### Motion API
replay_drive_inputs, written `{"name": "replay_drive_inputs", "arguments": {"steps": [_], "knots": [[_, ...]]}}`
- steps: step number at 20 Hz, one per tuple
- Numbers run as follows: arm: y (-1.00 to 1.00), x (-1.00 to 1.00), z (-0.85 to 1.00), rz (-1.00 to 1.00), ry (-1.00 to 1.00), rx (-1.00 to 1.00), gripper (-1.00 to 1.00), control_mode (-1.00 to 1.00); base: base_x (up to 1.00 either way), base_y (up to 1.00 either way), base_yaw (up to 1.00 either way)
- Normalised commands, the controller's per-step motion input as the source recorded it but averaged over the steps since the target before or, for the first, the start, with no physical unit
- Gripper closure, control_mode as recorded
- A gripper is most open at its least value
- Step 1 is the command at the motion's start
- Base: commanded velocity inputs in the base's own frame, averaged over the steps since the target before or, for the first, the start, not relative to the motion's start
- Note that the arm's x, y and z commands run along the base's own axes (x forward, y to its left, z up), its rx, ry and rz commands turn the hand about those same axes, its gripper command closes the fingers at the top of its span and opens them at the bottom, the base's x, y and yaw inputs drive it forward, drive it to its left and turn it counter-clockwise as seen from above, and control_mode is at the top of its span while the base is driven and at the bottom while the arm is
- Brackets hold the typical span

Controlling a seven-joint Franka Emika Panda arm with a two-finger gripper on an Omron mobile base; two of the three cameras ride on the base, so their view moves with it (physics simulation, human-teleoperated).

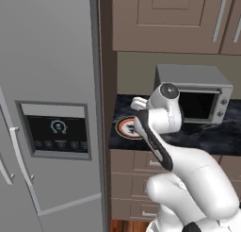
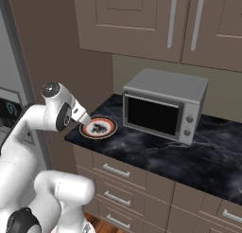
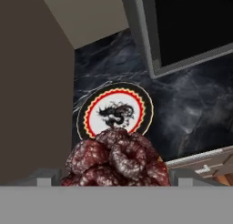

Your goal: Take the baked cake out of the oven and place it on the plate for cooling. Then close the oven door.

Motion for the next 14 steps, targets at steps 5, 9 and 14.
{"name": "replay_drive_inputs", "arguments": {"steps": [5,9,14], "knots": [[-0.03,0.43,-0.50,0.00,0.09,0.00,1.00,-1.00,0.00,0.00,0.00],[-0.01,0.52,-0.60,0.00,0.07,0.00,1.00,-1.00,0.00,0.00,0.00],[-0.01,0.50,-0.48,0.00,0.06,0.00,1.00,-1.00,0.00,0.00,0.00]]}}
